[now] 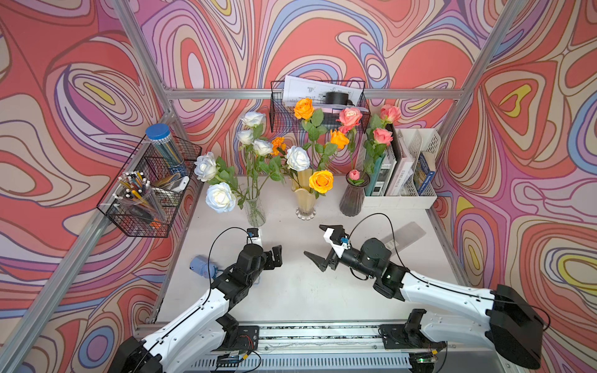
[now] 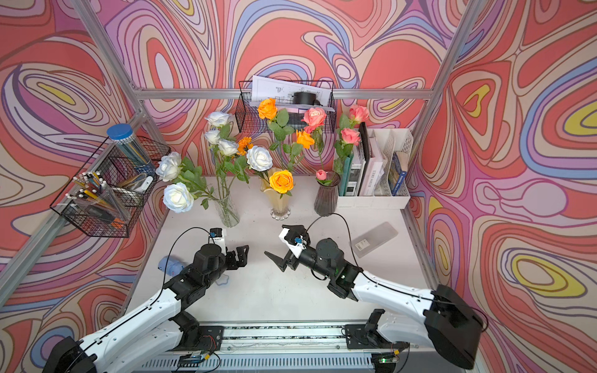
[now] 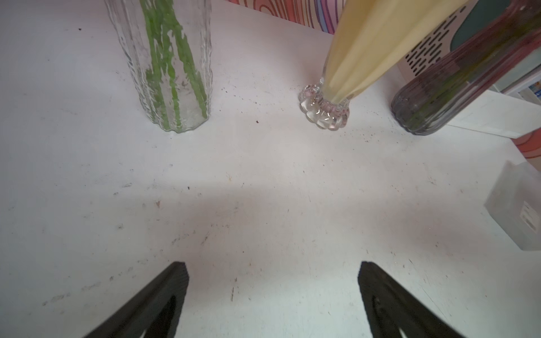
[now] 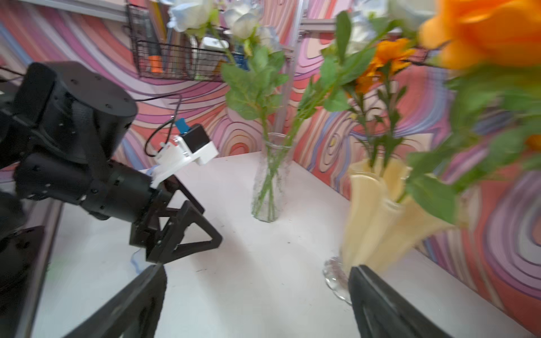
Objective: Arrange the flowers in different vases according to their colors
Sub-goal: Reset both arms
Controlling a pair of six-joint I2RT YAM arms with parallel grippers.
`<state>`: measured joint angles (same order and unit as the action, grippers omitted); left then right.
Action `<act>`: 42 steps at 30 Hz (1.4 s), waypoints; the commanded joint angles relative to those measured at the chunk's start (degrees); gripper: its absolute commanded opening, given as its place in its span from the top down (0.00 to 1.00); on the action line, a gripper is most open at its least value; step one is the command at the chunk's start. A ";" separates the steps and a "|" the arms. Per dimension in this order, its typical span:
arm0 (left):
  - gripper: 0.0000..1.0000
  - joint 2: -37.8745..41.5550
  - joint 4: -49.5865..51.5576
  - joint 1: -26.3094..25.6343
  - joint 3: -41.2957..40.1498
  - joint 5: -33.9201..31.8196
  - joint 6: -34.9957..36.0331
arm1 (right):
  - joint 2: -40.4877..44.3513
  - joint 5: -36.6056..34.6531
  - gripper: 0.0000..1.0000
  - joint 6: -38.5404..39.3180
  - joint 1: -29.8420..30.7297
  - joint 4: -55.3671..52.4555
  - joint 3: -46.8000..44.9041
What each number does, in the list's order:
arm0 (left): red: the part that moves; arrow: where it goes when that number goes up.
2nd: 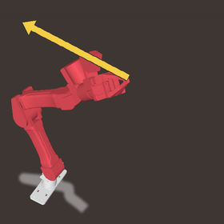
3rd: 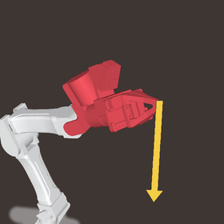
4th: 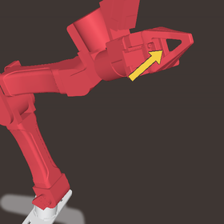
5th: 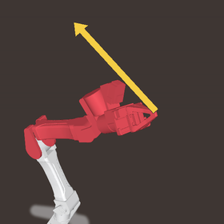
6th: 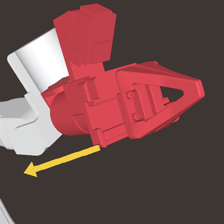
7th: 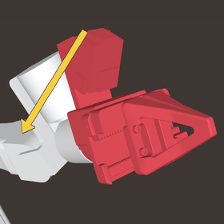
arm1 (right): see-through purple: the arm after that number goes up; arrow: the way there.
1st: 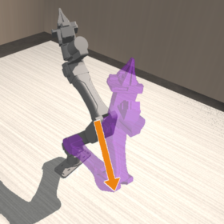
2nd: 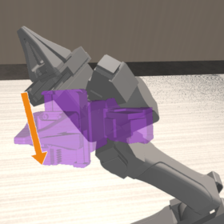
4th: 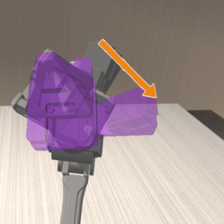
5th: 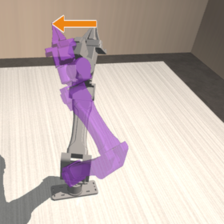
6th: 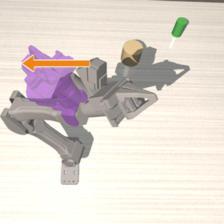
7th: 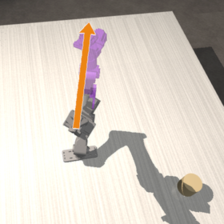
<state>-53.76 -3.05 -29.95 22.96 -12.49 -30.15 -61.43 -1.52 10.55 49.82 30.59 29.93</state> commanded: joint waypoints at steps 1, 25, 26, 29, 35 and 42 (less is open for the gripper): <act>0.01 -3.97 -4.89 1.15 2.58 -5.76 2.47 | 3.46 -16.41 0.02 -3.70 -6.05 -4.25 -0.53; 0.02 -11.57 -34.14 18.95 -7.42 -21.09 27.14 | -21.30 -14.70 0.02 -14.33 -47.80 20.64 -6.74; 0.02 -13.23 -37.45 19.07 -8.25 -19.53 28.32 | -20.93 -12.37 0.02 -14.32 -48.39 17.28 -5.67; 0.01 -20.46 -51.93 19.58 -10.76 -17.29 32.47 | -21.04 -8.93 0.02 -13.57 -49.09 17.00 -4.64; 0.02 -32.97 -66.99 21.88 -10.75 -8.37 32.80 | -22.57 -9.96 0.02 -13.86 -49.65 33.58 -10.01; 0.01 -34.18 -51.24 24.65 -3.52 -2.88 30.12 | -32.28 -12.23 0.02 -13.92 -49.75 38.80 -4.76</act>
<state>-89.12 -58.17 -6.96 16.71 -18.96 1.13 -90.50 -12.62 -3.62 0.38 64.27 23.53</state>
